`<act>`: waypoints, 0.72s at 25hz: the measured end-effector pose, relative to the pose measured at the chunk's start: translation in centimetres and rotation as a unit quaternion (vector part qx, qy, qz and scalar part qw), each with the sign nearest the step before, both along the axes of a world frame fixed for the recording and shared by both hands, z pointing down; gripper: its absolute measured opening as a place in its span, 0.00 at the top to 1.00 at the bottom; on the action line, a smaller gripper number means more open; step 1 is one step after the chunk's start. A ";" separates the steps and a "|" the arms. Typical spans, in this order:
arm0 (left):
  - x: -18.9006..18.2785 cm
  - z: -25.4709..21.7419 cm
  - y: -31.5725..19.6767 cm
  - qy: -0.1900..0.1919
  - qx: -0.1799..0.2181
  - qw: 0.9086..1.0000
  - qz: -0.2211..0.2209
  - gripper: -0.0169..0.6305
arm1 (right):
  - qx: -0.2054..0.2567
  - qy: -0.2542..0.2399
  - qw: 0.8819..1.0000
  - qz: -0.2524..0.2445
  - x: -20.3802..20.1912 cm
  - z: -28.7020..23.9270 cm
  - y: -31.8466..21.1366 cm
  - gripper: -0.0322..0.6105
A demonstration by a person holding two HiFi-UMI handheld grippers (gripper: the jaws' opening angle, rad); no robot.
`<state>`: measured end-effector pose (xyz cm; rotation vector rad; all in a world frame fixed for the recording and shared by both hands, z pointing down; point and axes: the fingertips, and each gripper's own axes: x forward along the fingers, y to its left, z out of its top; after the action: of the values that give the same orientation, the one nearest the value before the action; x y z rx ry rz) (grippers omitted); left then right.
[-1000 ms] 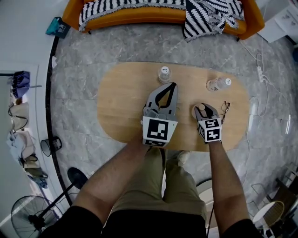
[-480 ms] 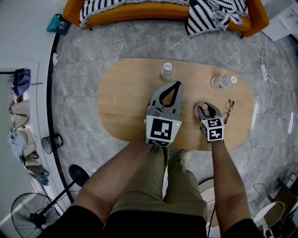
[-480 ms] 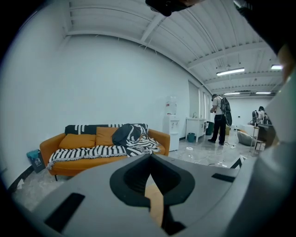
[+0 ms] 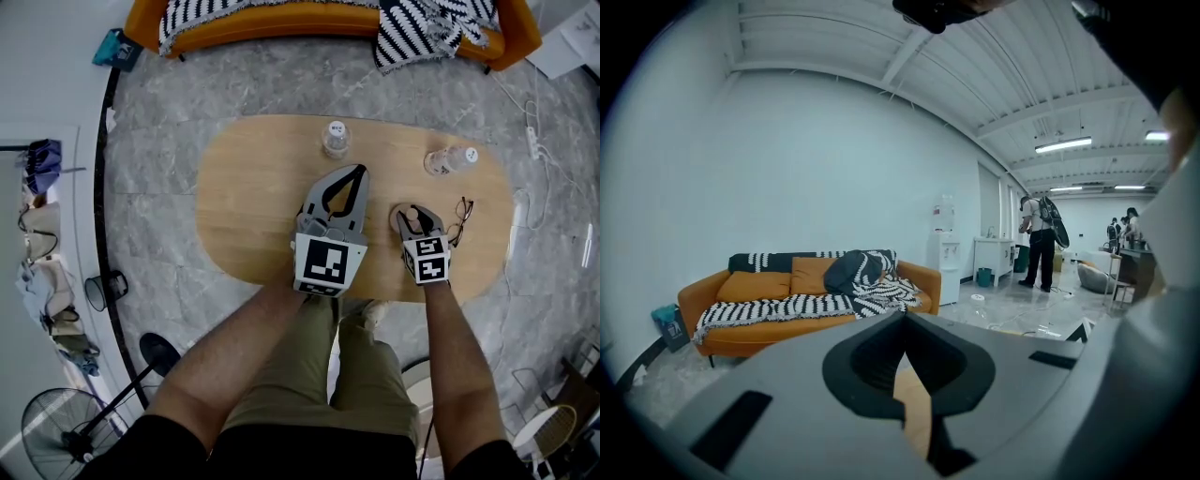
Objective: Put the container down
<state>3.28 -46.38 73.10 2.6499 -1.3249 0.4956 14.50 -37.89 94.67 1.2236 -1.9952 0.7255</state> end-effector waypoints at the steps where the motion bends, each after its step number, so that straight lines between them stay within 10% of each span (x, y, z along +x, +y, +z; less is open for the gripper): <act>1: 0.0 -0.2 0.0 0.000 0.001 1.000 0.000 0.95 | -0.005 0.004 1.000 0.002 0.1 0.1 0.2 0.72; 18: -1.1 -7.3 2.0 -0.010 0.029 0.999 -0.021 0.95 | 0.001 0.003 1.000 -0.005 1.4 -6.4 1.5 0.77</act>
<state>2.17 -44.41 65.82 2.6635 -1.4176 0.4858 15.89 -36.43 88.23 1.2144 -1.9970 0.7136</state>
